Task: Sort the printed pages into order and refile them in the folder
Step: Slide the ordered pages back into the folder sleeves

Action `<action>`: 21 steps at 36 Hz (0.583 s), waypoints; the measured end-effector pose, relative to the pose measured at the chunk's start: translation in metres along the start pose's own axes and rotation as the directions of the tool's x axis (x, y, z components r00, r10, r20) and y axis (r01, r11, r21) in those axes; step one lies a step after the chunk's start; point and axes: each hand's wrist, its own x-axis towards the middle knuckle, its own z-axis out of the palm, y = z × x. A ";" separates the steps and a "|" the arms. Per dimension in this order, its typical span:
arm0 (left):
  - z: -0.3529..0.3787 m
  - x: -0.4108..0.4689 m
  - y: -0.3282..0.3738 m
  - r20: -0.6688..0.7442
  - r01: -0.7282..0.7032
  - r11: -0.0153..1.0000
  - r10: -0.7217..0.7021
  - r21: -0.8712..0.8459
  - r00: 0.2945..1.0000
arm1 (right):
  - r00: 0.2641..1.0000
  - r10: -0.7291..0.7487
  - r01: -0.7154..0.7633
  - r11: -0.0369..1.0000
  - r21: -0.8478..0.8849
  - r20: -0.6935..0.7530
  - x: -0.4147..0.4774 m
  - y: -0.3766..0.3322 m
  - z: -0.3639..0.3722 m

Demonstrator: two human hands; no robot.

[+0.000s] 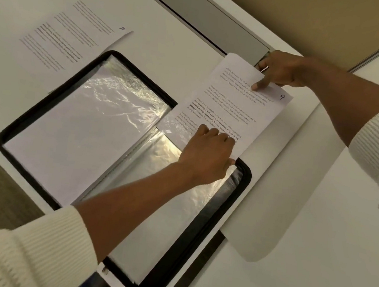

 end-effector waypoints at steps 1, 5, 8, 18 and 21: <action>-0.001 0.005 0.000 0.027 0.006 1.000 -0.006 0.010 1.000 | 1.000 0.001 -0.001 1.000 0.002 0.004 0.000 0.000 -0.001; -0.001 0.020 0.004 0.166 0.075 0.996 -0.067 -0.039 0.984 | 1.000 -0.008 0.008 1.000 -0.002 0.014 0.000 0.000 -0.002; -0.001 0.030 0.011 0.251 0.128 0.982 -0.090 -0.140 0.964 | 1.000 -0.020 0.020 1.000 -0.005 0.018 0.000 -0.001 -0.003; -0.006 0.041 0.029 0.249 0.315 0.910 -0.251 -0.268 0.936 | 0.999 -0.034 0.034 0.999 -0.018 0.029 -0.002 -0.007 0.000; -0.003 0.038 0.028 0.210 0.335 0.902 -0.284 -0.274 0.935 | 0.999 -0.028 0.029 0.999 -0.013 0.027 -0.002 -0.006 0.000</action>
